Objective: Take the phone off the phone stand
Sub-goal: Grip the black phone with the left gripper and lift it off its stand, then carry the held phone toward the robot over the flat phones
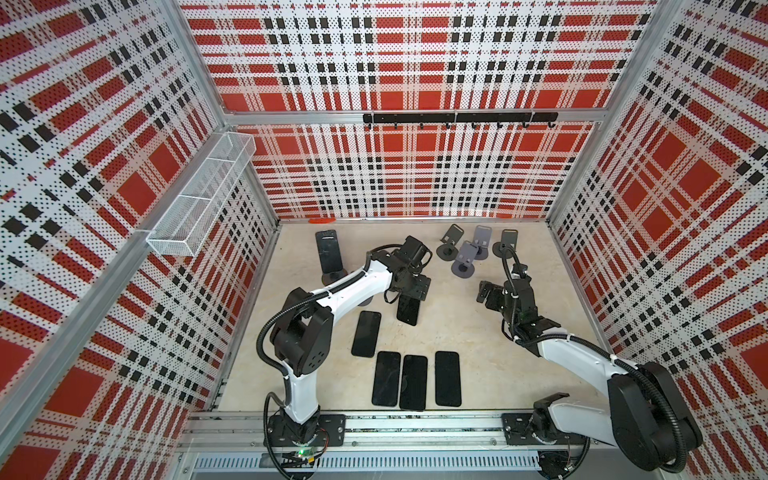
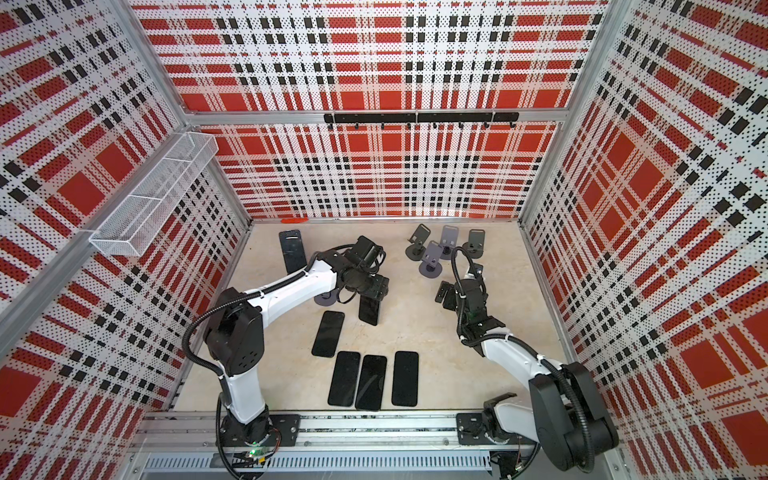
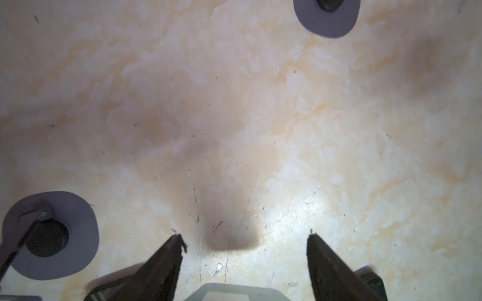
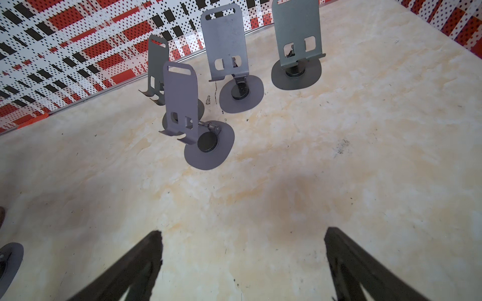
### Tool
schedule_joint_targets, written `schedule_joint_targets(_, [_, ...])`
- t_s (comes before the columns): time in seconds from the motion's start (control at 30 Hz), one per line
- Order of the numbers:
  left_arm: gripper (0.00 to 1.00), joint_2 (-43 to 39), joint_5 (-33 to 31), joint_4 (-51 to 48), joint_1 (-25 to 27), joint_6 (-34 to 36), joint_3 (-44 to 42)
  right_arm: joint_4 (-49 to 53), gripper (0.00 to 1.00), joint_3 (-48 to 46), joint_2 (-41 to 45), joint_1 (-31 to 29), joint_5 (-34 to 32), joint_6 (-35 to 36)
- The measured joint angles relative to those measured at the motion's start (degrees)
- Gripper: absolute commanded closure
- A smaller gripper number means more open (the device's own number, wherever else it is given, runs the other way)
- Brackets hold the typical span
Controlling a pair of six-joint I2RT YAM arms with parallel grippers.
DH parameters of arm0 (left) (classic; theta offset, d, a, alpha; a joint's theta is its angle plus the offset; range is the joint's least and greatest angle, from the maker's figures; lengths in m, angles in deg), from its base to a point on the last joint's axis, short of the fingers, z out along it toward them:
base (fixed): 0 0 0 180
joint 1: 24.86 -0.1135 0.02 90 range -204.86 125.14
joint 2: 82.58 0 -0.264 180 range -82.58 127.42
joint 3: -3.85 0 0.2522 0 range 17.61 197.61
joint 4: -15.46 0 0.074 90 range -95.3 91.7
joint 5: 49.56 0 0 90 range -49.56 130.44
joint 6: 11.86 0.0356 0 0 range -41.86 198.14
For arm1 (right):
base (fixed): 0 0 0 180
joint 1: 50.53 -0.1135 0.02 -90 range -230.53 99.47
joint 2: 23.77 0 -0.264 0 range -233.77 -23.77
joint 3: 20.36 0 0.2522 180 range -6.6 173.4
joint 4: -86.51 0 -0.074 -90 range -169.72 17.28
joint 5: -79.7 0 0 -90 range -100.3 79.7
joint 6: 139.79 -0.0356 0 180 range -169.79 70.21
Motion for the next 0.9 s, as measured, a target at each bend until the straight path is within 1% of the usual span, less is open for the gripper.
schedule_joint_targets(0.4, [0.39,2.5,-3.8,0.0,1.3,0.0,-1.2,0.0,0.0,0.0,0.0,0.0,-0.1,0.1])
schedule_joint_targets(0.9, [0.37,4.1,-5.5,2.4,2.6,-0.2,-5.6,0.0,0.0,0.0,-0.5,0.0,-0.2,0.2])
